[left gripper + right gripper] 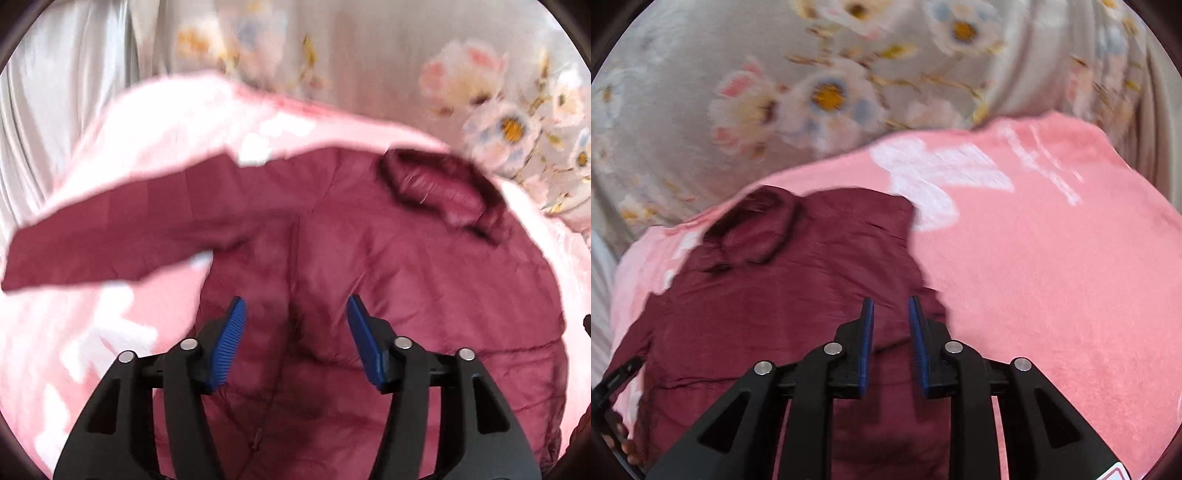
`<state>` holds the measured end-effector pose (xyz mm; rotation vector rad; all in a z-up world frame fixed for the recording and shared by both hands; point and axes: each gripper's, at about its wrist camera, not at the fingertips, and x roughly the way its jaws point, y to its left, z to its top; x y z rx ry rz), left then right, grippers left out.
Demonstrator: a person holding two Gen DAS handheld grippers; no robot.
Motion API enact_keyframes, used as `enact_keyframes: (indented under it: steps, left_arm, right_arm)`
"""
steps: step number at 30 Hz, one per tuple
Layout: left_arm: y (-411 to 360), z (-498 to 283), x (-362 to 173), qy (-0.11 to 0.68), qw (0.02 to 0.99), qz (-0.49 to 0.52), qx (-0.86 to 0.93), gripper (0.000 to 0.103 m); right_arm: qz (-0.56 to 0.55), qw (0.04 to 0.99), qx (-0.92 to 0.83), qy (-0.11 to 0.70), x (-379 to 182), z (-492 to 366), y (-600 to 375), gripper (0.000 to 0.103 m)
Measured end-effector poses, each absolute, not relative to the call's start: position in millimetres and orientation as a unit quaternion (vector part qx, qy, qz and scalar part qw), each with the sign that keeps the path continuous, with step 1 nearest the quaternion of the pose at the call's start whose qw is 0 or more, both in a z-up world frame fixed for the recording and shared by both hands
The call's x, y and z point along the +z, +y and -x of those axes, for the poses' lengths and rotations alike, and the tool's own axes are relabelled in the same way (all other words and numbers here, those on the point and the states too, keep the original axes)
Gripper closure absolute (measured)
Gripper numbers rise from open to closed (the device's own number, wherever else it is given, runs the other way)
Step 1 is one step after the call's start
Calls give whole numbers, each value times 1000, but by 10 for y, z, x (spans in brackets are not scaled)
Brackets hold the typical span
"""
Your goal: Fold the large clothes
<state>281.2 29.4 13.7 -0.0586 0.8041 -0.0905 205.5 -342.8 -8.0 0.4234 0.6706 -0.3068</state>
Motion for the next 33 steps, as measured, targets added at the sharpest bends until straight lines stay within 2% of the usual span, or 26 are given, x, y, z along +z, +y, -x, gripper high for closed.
enact_keyframes:
  steps: [3,6,13,16,27,30,33]
  left_arm:
    - [-6,-2801,205,390,917,23,-81,47]
    - [-346,-2852,-10,412,906,9,-101,47]
    - [-479,-2899,-632,448,889,13,-94,46]
    - [-469,-2877,-669,438,893,19,-97,43]
    - [-602,-2839,-719,430,897,-14,-100,26]
    - [-466,-2830,-660,425,898,25,-113,24]
    - [68,-2734,-480,423,890,115,-123,23]
  right_arm:
    - [-173,922,-71,340,17,-2275,-2898,81]
    - [-151,919,-29,363,-95,-2516,-2460,81]
    - [-111,898,-24,425,-701,-2787,-2018,82]
    - [-130,896,-20,425,-799,-2775,-2062,82]
    - [-84,901,-45,423,-818,-2774,-1901,83]
    - [-81,901,-47,423,-818,-2778,-1900,83]
    - [-82,902,-47,422,-816,-2777,-1899,83]
